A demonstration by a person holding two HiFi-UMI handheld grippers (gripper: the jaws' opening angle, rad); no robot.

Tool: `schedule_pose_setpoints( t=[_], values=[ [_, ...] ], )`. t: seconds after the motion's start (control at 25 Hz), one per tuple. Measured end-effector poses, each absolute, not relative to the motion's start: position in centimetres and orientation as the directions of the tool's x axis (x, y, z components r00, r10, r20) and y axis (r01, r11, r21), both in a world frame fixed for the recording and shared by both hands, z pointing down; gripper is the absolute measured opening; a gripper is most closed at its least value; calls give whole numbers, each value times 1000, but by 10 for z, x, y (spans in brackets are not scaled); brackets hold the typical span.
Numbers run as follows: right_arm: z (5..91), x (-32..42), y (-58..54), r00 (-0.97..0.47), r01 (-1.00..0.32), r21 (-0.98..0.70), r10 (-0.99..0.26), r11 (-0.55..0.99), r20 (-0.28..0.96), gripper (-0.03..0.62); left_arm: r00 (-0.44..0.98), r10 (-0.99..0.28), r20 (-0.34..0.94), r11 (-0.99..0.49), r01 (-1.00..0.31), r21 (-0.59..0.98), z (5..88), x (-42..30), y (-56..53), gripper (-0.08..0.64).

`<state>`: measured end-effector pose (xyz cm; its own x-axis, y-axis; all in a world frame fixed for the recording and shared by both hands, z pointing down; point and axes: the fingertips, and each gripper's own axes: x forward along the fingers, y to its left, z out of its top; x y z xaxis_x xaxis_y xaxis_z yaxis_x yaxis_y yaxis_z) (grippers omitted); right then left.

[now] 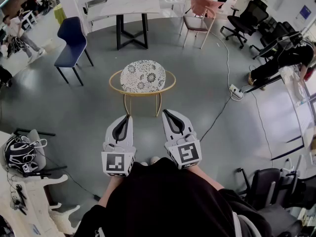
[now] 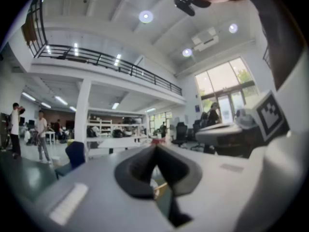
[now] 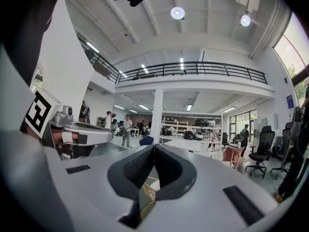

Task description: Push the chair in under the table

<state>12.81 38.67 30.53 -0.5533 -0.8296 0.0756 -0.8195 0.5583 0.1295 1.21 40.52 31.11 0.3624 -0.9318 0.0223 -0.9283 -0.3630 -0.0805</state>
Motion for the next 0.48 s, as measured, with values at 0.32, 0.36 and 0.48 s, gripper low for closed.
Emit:
schedule_pose_setpoints(
  t=[0.32,0.36,0.48],
  values=[
    [307,143,374,-590,-800,113,-807,589,23,21,353,-936,16,-353,-931,-91,312,30,390,9],
    [308,143,372,-599,-795,109,-800,597,16,21,352,-936,17,-352,-931,-95,313,30,387,9],
    [311,149,362,-607,-789,109,-795,605,16,23,350,-937,16,-350,-931,-103,316,29,378,9]
  ],
)
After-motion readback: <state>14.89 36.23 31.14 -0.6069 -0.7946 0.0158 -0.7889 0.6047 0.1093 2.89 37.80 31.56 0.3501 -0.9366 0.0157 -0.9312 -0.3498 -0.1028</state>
